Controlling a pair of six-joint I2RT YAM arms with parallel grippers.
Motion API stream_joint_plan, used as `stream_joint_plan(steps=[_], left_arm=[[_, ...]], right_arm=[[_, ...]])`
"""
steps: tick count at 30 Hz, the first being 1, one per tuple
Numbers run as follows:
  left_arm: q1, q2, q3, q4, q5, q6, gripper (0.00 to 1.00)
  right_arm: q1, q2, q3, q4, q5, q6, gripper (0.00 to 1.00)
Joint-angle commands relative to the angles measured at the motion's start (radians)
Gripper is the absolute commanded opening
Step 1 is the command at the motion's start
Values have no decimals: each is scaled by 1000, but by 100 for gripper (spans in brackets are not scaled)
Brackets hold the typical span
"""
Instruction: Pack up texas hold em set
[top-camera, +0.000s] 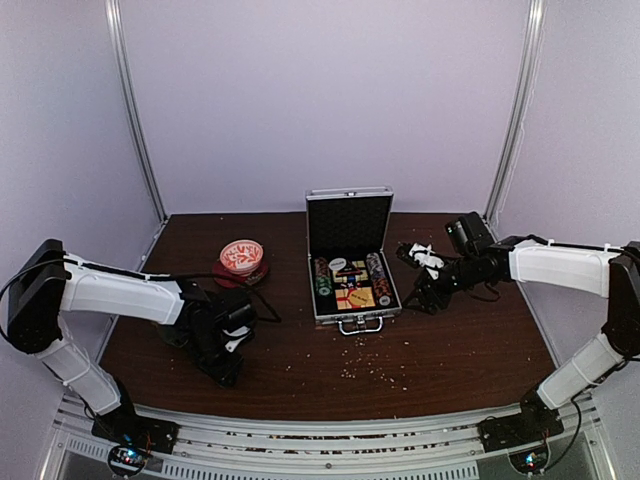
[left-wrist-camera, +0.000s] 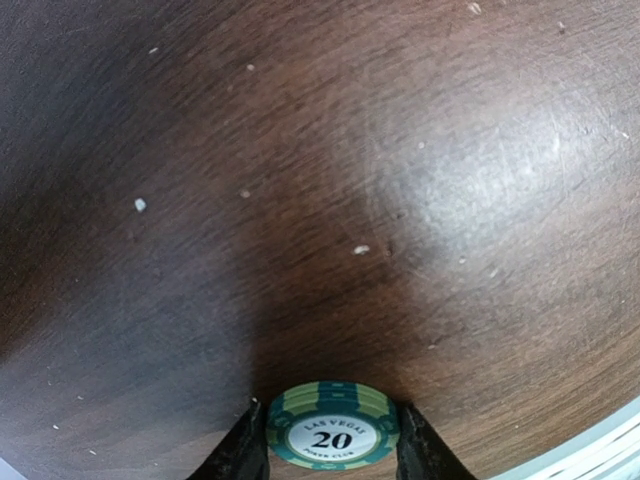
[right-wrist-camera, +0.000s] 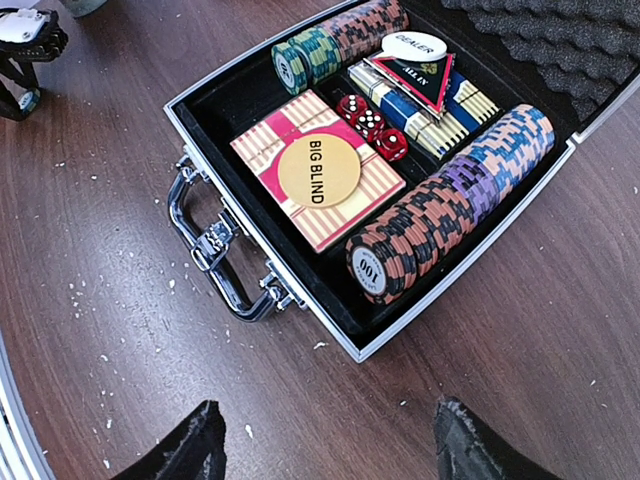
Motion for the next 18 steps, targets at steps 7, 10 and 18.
stream_joint_plan(steps=[7, 10, 18], left_arm=[[-12, 25, 3, -4, -5, 3, 37], [-14, 28, 8, -4, -5, 4, 36], [-29, 12, 118, -102, -64, -5, 34]], right_arm=[[-4, 22, 18, -21, -23, -20, 73], [-4, 24, 18, -22, -23, -21, 73], [-4, 26, 21, -26, -25, -21, 73]])
